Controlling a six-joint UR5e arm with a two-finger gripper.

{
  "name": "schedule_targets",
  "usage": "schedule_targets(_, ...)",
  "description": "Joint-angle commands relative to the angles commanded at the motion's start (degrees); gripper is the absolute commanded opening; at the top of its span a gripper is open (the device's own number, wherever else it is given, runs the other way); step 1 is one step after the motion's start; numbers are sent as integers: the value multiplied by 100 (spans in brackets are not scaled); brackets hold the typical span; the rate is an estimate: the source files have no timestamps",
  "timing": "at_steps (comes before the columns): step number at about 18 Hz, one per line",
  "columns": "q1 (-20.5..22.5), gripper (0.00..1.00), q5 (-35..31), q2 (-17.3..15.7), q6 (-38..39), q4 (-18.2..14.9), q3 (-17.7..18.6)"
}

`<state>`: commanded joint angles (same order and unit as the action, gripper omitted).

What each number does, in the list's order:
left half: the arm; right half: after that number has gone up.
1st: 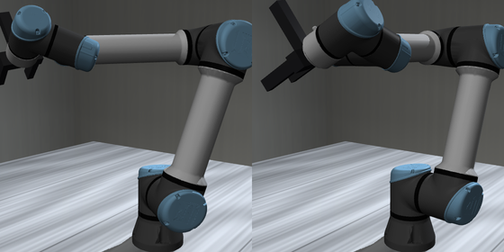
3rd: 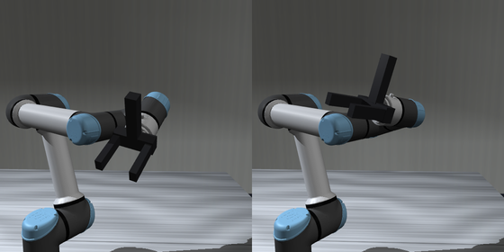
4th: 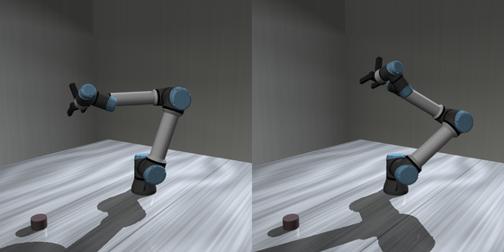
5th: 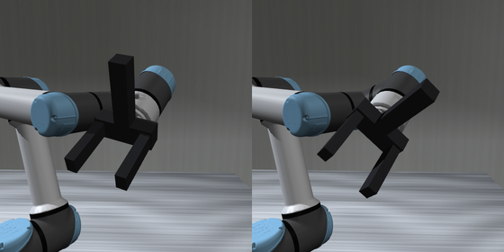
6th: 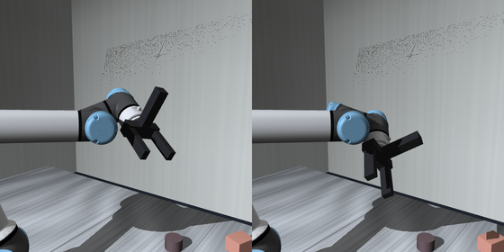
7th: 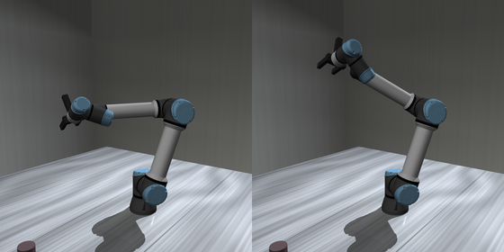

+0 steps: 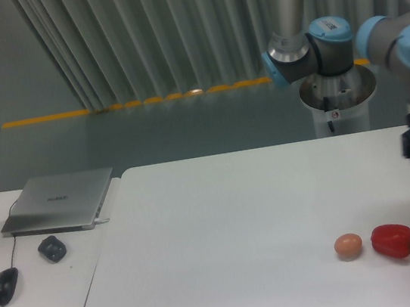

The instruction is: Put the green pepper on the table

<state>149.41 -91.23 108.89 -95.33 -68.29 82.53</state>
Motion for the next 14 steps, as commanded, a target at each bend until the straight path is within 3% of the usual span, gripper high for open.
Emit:
schedule_targets(6,483,100,-53,123,-1950,272,27)
schedule_targets(10,572,100,-377,299,-3533,491,17)
schedule_targets(14,669,100,-492,404,-4615,711,9)
